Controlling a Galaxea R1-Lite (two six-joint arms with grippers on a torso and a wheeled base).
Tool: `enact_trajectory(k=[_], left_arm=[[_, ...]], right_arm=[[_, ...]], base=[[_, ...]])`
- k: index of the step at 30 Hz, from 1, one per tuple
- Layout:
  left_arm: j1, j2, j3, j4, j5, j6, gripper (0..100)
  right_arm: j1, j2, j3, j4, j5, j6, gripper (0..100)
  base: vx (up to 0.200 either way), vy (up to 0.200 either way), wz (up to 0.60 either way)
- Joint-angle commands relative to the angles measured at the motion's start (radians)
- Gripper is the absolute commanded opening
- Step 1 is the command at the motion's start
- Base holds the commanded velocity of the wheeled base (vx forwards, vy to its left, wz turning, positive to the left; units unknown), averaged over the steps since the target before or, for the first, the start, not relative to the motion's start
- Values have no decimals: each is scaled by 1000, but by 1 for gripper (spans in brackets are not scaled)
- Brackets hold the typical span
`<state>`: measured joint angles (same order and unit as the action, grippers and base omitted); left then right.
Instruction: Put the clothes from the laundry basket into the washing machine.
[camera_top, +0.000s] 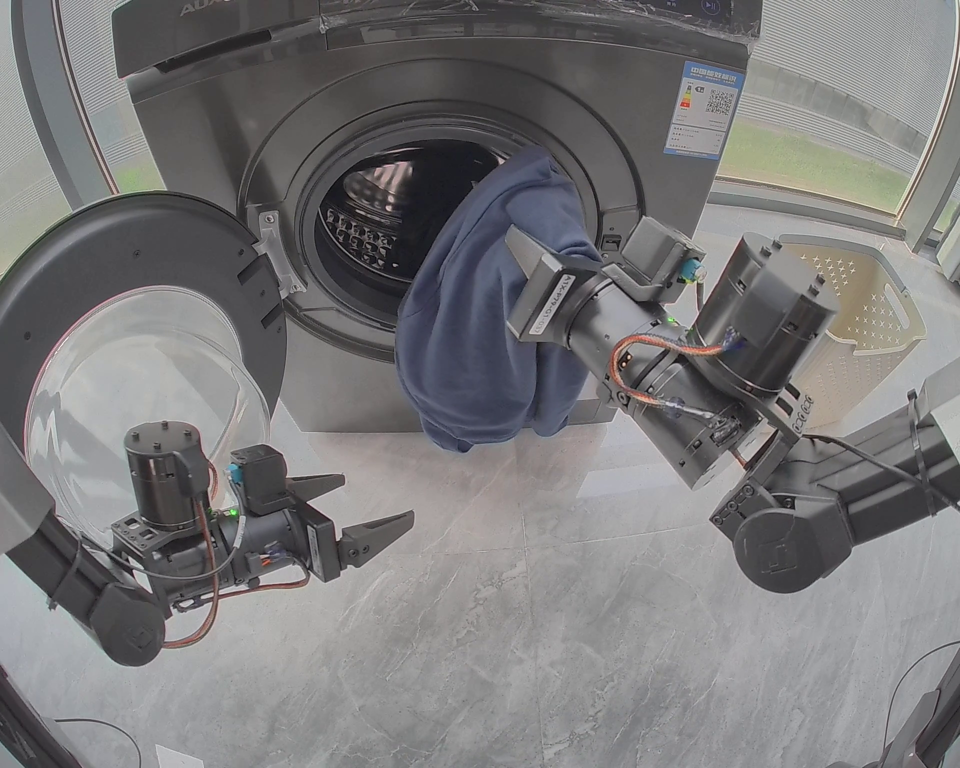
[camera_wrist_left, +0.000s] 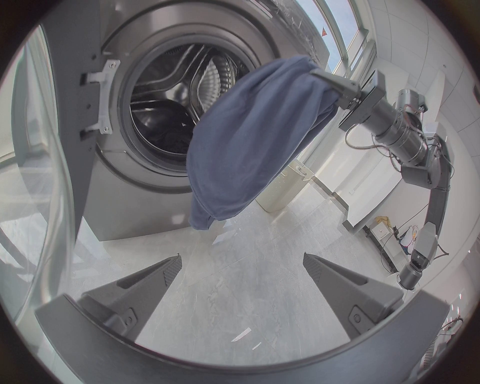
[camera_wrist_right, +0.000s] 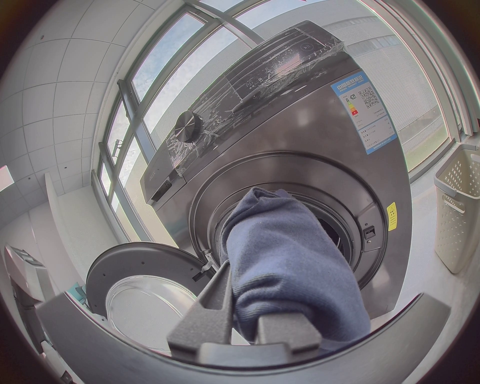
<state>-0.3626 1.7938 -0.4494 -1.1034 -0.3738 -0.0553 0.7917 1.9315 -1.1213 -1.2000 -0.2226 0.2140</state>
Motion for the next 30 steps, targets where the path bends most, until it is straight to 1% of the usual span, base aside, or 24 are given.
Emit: enact_trajectory(k=[1,5,7,11,15,20,23,25,26,27,30], left_arm=[[-9,121,-77,-7,-4,-3,100],[-22,164,-132,-7,-5,-15,100],[-30,179,-150,-7,-11,-26,100],[-30,203,-181,-7,-54,-51,100],[-29,243,-219,-16,-79,-67,100],[-24,312,-265,-64,-82,-72,100],[-19,340,-290,-65,-83,-75,100],[-16,369,-313,-70,-83,-93,100],[-18,371,-315,-70,-82,-95,100],[-16,389,-341,-85,-82,-109,100],[-19,407,-379,-108,-82,-133,100]], right_arm=[[3,1,-2,-1,-1,1,0],[15,1,0,-1,-3,1,0],[17,1,0,-1,-4,1,0],[18,1,0,-1,-4,1,0],[29,1,1,-6,-6,1,0],[38,1,1,-6,-8,1,0],[47,0,3,-6,-9,1,0],[54,-3,6,-6,-11,1,0],[54,-3,6,-6,-11,1,0],[54,-5,6,-10,-11,1,0],[58,-3,8,-10,-11,1,0]], base=[[0,0,0],[0,0,0],[0,0,0],[0,0,0],[0,0,0],[0,0,0],[0,0,0],[0,0,0],[0,0,0],[0,0,0],[0,0,0]])
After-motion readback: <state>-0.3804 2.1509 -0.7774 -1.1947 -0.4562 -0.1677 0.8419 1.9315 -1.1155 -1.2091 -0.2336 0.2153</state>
